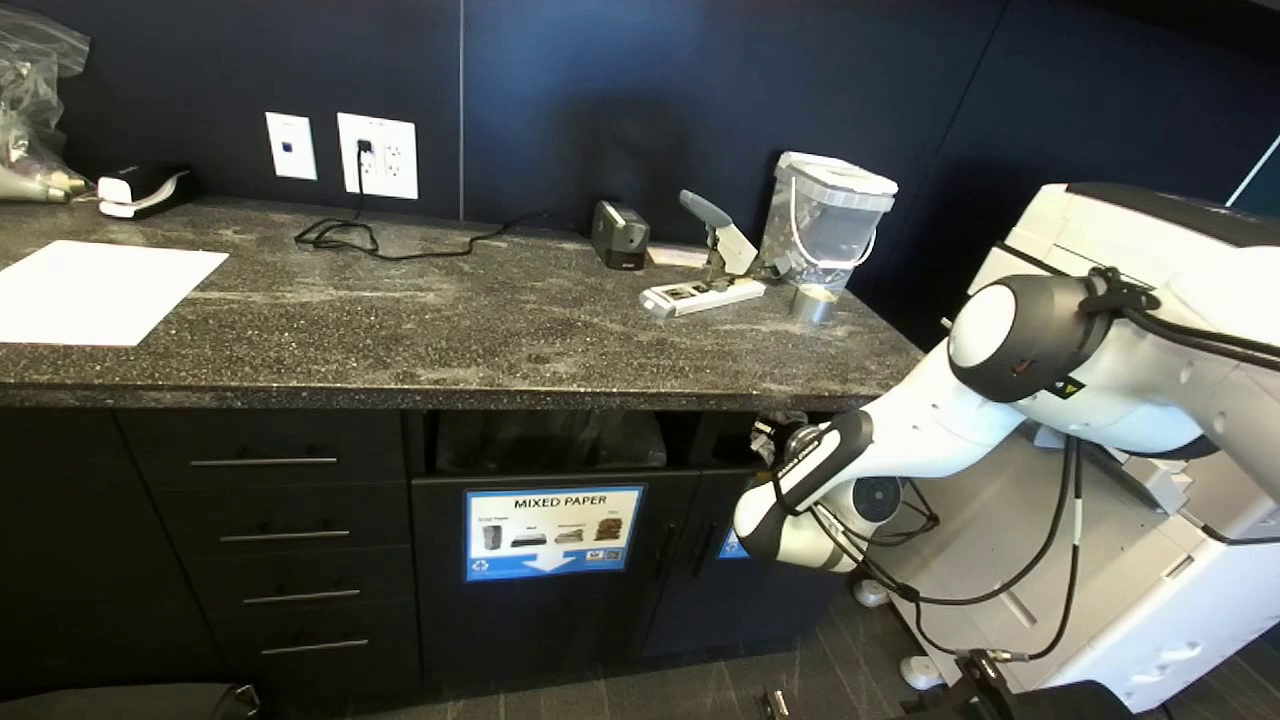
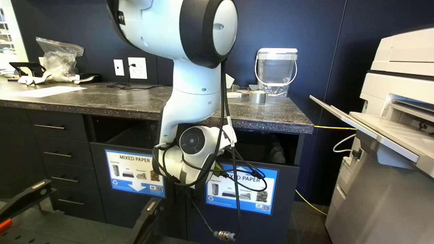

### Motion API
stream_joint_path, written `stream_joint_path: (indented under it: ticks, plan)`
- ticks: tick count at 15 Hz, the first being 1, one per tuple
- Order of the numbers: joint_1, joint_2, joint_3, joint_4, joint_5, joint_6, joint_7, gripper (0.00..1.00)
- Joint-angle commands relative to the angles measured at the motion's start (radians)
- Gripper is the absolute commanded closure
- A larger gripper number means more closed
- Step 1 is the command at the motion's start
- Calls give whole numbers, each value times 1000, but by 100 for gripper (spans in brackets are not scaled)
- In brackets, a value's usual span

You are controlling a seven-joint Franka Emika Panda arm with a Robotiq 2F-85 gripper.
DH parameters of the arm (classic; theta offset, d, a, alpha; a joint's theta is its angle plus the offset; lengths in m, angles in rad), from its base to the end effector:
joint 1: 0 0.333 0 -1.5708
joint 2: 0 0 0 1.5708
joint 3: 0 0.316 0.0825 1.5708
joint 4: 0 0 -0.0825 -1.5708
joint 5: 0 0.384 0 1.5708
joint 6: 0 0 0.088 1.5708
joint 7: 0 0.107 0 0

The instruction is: Put the tissues in the rubbish bin.

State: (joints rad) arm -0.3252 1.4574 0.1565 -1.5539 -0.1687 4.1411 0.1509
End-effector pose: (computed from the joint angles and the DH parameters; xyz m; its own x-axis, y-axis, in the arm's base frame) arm 0.5852 -0.0998 -0.0406 0.3582 -0.3200 0.8771 -0.1931 -0.9445 -0.2658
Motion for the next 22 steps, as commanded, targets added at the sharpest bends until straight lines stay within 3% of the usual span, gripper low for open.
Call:
stream_joint_path:
  ticks: [1, 2, 4, 13, 17, 22]
  plan:
    - [63, 78, -42, 137, 58, 48, 32, 97]
    - [70, 36, -49, 89, 77, 51, 30, 98]
    - [82, 31, -59, 87, 96, 49, 31, 67]
    - [107, 27, -90, 93, 114, 7, 12, 1]
    - [121, 16, -131, 79, 107, -65, -25, 0]
    - [144, -85, -183, -52, 117, -81, -82, 0]
